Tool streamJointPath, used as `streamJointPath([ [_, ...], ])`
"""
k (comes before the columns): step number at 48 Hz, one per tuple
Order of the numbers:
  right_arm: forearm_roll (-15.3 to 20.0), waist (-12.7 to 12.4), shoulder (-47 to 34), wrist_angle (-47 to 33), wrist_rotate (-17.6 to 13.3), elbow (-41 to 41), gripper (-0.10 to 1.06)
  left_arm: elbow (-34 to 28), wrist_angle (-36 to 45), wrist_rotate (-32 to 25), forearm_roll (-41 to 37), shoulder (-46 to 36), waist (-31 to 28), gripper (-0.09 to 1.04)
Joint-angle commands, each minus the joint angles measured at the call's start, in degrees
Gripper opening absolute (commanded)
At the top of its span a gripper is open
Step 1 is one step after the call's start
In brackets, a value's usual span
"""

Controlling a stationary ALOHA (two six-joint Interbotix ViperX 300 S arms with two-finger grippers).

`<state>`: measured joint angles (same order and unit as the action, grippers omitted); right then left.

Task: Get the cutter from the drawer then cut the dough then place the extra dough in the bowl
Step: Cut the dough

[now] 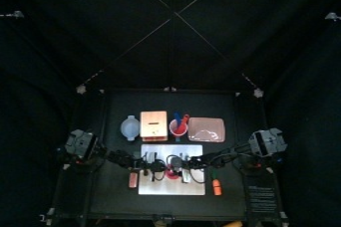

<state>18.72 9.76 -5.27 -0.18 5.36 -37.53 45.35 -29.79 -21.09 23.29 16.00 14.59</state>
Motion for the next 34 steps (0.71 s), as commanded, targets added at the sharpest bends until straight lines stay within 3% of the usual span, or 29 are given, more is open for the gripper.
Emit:
streamJointPath([
  [1, -0.2, -0.3, 1.7, -0.2, -0.1, 1.2, 0.68, -1.6, 0.5, 0.0, -0.2, 0.2, 0.1, 0.50],
  [20, -0.1, -0.3, 1.6, 0.2, -0.2, 1.8, 0.66, -2.2, 3.3, 0.0, -0.1, 1.3, 0.1, 0.48],
  [34, -0.4, 0.0, 1.7, 2.4, -0.2, 2.5, 0.50, -1.9, 3.4, 0.1, 0.0, 1.4, -0.1, 0.48],
])
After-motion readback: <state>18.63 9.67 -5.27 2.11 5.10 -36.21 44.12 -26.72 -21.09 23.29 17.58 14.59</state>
